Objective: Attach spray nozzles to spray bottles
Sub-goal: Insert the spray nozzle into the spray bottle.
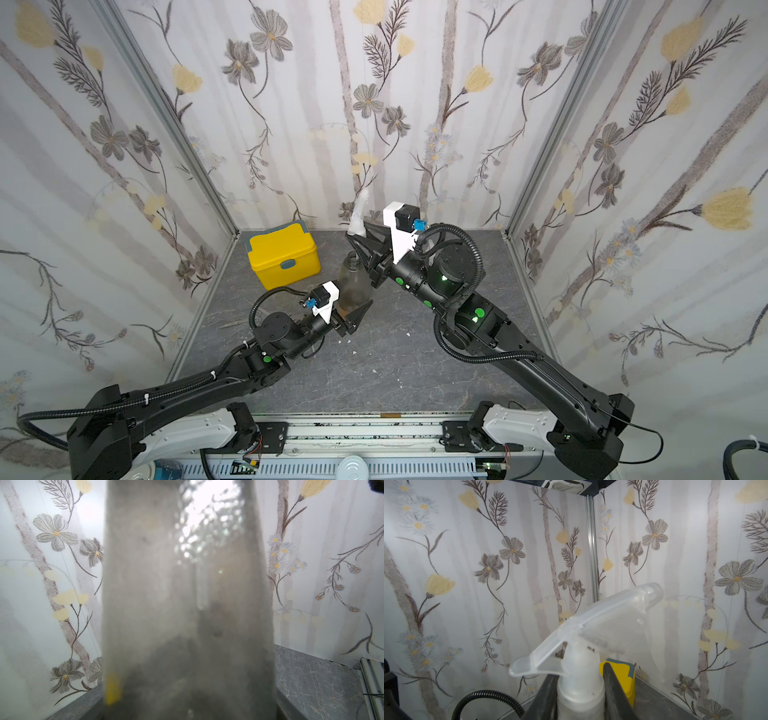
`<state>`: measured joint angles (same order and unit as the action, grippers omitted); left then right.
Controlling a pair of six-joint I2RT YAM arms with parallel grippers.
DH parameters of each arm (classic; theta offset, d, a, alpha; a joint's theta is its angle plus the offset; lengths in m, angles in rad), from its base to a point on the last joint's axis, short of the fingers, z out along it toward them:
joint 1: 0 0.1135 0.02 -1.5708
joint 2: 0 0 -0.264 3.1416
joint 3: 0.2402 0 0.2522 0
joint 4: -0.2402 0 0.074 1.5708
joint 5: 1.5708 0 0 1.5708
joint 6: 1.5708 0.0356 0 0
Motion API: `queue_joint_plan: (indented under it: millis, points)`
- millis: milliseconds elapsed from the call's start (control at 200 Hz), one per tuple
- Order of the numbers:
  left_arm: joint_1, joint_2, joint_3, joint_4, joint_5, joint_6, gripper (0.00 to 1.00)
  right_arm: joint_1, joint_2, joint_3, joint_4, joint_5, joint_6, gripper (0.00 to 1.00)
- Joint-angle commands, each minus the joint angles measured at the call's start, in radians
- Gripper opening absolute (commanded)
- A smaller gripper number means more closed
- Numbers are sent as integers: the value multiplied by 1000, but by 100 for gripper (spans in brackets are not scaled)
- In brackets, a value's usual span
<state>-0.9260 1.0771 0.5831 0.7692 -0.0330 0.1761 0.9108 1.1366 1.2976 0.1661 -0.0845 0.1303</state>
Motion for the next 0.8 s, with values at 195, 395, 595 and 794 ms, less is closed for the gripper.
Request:
queue_joint_plan:
  millis: [195,395,595,794]
  points:
    - [-1,-8,11,27,-10,-7,72,26,-25,-120,113,22,14,30]
    - [-1,-8,10,28,-9,-5,72,27,-30,-135,114,35,2,35]
    - [-2,-7,11,27,-3,-7,72,28,-29,-118,84,55,-21,37]
    - [-1,-6,9,26,-2,-5,72,28,-23,-85,20,65,-36,42]
